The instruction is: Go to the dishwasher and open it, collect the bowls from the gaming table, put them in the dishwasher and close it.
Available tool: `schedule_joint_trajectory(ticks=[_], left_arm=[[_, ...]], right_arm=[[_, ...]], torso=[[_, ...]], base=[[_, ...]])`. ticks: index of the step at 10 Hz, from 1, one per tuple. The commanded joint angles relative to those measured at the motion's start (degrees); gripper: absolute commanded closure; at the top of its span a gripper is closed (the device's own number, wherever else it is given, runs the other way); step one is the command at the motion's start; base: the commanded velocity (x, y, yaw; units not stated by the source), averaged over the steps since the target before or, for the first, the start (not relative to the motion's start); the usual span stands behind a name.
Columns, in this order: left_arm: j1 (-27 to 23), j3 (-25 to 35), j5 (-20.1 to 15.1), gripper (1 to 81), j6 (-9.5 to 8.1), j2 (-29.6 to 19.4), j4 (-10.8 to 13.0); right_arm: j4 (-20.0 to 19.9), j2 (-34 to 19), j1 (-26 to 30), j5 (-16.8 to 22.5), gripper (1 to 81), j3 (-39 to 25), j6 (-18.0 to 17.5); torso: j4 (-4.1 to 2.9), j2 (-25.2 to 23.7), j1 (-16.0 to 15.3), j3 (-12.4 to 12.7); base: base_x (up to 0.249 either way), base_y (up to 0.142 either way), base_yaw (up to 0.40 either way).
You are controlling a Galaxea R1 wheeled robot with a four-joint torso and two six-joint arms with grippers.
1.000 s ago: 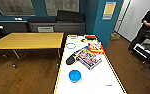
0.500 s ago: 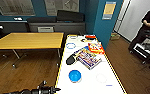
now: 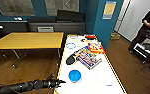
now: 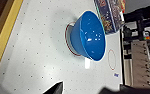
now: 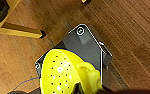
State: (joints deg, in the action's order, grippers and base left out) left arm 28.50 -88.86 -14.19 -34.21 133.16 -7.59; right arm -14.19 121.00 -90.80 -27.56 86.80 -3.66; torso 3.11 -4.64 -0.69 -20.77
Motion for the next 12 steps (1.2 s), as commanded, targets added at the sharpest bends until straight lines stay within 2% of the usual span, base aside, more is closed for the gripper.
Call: schedule_joint_trajectory(ticks=[1, 5, 6, 7, 9, 12], left_arm=[[-11.7, -8.0, -8.6, 1.0, -2.61, 4.0, -1.4], [-13.2, -17.0, -8.8, 1.0, -2.97, 8.7, -0.6], [-13.2, -19.7, -10.1, 1.0, -2.98, 10.0, -0.7], [-13.3, -21.6, -11.2, 1.0, -2.97, 11.2, -0.7], [-14.3, -23.6, -11.3, 1.0, -2.97, 13.7, -0.6], [-15.4, -29.3, -12.2, 1.0, -2.97, 19.7, -0.4]], right_arm=[[0.6, -2.7, 1.6, 4.2, 81.1, -0.3, 0.1], [0.7, -2.2, 2.1, 5.1, 81.1, 0.0, 0.1], [0.8, -2.1, 2.1, 5.1, 81.1, 0.0, 0.1], [0.9, -2.0, 2.1, 5.2, 81.1, 0.0, 0.1], [1.0, -1.3, 2.1, 5.2, 81.1, 0.7, 0.1], [1.1, -0.6, 1.8, 5.1, 81.1, 1.8, 0.1]], torso=[[0.0, 0.0, 0.0, 0.0], [0.0, 0.0, 0.0, 0.0], [0.0, 0.0, 0.0, 0.0], [0.0, 0.0, 0.0, 0.0], [0.0, 0.0, 0.0, 0.0], [0.0, 0.0, 0.0, 0.0]], base=[[0.0, 0.0, 0.0], [0.0, 0.0, 0.0], [0.0, 0.0, 0.0], [0.0, 0.0, 0.0], [0.0, 0.0, 0.0], [0.0, 0.0, 0.0]])
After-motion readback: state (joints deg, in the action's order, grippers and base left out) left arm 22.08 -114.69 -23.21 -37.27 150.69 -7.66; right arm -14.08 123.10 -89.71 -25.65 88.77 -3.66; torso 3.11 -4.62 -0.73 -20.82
